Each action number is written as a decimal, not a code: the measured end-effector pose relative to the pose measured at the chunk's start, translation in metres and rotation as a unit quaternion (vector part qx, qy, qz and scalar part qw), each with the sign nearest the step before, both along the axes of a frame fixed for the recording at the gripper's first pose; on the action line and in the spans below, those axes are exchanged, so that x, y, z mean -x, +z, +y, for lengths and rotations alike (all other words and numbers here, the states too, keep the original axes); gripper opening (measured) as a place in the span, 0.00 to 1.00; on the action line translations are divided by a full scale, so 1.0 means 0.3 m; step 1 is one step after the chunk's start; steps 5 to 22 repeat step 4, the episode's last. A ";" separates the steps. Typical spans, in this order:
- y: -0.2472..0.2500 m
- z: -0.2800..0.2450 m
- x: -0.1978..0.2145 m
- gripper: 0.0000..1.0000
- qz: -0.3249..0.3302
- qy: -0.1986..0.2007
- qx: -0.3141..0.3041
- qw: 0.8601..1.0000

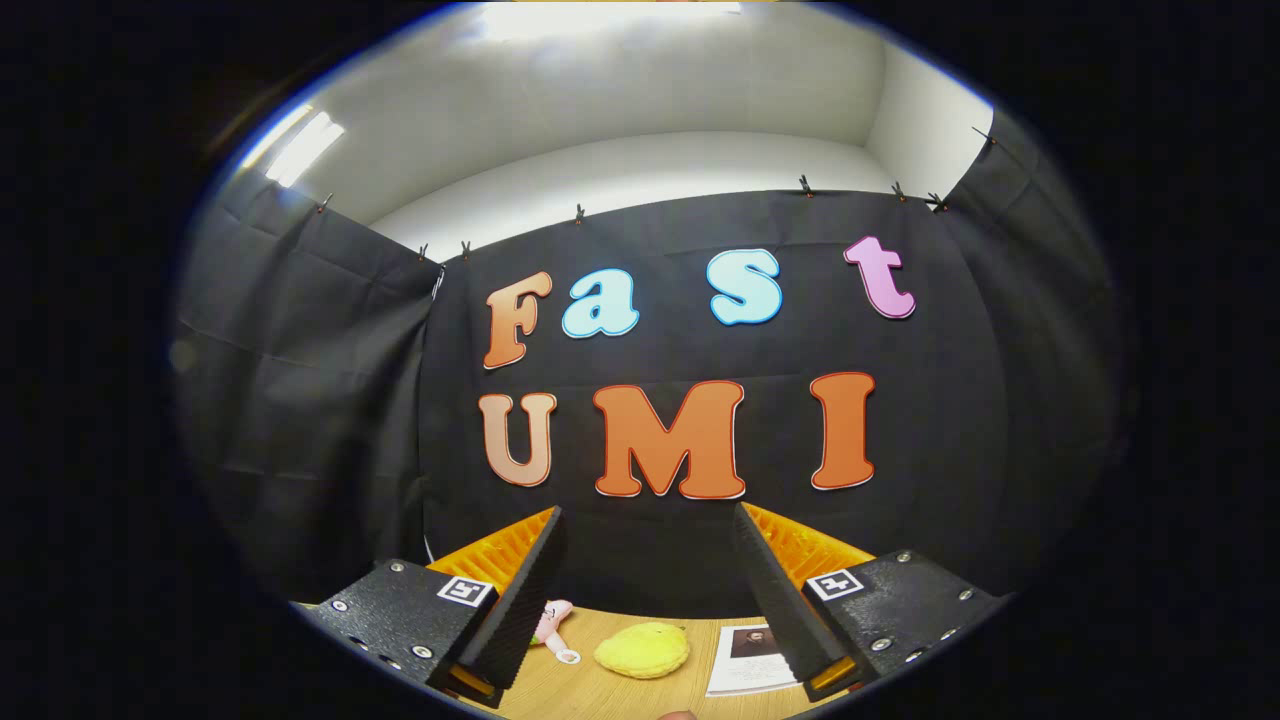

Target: Open the storage box then place both shoes into the box .Put the left shoe in first, then the right shoe, with the right side of both shoes facing outward in a uniform manner.

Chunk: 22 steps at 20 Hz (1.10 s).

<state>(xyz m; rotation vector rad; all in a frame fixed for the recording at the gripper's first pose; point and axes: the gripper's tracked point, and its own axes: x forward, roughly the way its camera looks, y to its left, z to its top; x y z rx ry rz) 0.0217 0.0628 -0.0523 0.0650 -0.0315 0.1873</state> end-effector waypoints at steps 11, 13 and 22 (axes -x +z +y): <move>-0.001 -0.013 0.001 0.98 -0.001 -0.002 0.000 1.000; -0.001 -0.013 0.001 0.98 -0.001 -0.002 0.000 1.000; -0.001 -0.013 0.001 0.98 -0.001 -0.002 0.000 1.000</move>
